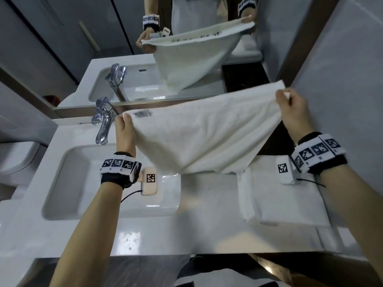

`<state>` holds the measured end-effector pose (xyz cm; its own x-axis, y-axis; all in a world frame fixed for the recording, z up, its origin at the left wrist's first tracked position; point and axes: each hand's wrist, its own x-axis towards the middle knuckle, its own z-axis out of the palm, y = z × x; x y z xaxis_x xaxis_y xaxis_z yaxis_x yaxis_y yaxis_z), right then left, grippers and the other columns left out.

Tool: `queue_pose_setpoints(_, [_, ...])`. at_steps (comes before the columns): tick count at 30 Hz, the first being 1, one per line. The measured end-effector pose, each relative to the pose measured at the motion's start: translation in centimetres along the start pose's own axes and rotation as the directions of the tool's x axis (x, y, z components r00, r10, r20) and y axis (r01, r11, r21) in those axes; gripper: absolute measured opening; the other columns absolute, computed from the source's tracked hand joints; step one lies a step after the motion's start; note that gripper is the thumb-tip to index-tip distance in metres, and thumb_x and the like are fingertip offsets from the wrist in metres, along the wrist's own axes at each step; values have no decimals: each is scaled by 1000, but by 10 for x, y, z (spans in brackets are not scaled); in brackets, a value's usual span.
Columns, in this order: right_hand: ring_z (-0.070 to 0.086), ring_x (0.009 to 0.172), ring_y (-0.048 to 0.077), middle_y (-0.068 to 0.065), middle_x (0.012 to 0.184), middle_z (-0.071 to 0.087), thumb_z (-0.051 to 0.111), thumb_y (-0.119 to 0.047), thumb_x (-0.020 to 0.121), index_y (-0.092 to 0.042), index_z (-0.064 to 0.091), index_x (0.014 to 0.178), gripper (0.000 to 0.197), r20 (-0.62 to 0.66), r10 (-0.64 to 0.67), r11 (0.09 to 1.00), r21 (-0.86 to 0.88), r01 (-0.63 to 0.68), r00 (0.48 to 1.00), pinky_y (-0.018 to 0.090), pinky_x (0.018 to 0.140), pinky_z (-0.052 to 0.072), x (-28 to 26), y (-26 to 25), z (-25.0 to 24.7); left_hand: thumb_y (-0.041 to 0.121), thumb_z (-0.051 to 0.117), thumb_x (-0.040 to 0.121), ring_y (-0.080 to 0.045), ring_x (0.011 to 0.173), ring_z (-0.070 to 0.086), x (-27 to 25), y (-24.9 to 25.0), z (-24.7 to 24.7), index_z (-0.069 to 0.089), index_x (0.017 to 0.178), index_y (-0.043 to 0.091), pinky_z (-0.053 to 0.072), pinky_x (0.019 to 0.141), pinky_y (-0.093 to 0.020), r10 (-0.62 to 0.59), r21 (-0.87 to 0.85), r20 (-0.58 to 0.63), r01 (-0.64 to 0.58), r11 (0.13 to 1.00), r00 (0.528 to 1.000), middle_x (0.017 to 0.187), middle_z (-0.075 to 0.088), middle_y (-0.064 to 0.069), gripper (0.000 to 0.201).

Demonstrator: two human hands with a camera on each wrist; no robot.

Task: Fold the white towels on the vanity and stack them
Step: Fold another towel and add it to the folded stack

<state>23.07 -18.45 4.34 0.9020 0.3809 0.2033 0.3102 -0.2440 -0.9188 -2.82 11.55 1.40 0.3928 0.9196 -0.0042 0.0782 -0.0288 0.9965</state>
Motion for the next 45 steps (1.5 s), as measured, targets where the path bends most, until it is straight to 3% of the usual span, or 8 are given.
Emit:
queue_pose_setpoints(8, [37,54,-8,-13,66,39,44,-34,95,-30,42,72,23,-175,-190,981,-8,192,966,13,56,31,23,-59,-34,29,31,102,-15,90,45,7,50,20,42,82,24,42,91,-35,112,-84,-17,-113,990,994,95,46,-5,23])
queue_pose_setpoints(13, [39,56,3,-1,64,43,60,-36,87,-17,46,64,33,-101,9,995,-94,-18,995,21,55,33,14,-5,-40,27,32,102,-21,104,45,-9,-3,29,43,104,9,36,102,-38,7,12,17,-8,1000,1000,111,46,-13,22])
queue_pose_setpoints(18, [44,63,17,0,63,49,69,-48,76,-15,48,61,41,-128,287,935,-178,-306,949,30,62,37,-14,68,-34,22,33,101,-14,83,39,-30,-68,33,38,96,11,32,81,-29,-116,163,64,105,981,991,80,39,6,13])
queue_pose_setpoints(23, [38,55,20,-3,49,37,70,-43,78,-18,34,52,51,-181,253,915,-275,-296,950,31,50,30,-39,103,-30,28,32,101,-18,93,44,-46,-114,33,39,98,13,36,88,-33,-244,228,80,221,948,966,97,46,-6,17])
queue_pose_setpoints(31, [53,79,18,4,86,58,69,-28,83,-12,45,101,34,-69,312,938,-139,-318,948,25,70,40,-39,101,-31,17,30,101,-28,109,47,-46,-119,41,36,112,5,35,93,-34,-346,467,174,232,853,922,112,47,-15,17])
queue_pose_setpoints(35, [60,96,17,-1,101,63,64,-30,87,-18,56,110,27,68,338,934,-147,-326,939,26,80,43,-33,94,-37,-2,44,90,-37,127,35,-42,-99,57,34,134,-4,30,104,-40,-199,749,234,-46,661,952,134,40,-25,45])
queue_pose_setpoints(40, [65,96,25,5,98,69,66,-27,86,-10,64,102,23,204,332,936,-194,-294,921,38,83,52,-32,80,-44,12,48,96,-30,123,47,-48,-61,120,51,127,2,33,102,-31,76,482,732,-593,644,677,130,54,-15,33])
queue_pose_setpoints(45, [66,96,29,13,99,70,58,-23,92,-3,66,101,22,197,341,934,-180,-308,919,23,74,54,-39,73,-52,34,45,98,-27,114,55,-65,-58,176,51,124,10,39,96,-32,-249,483,858,-546,684,449,125,59,-10,36])
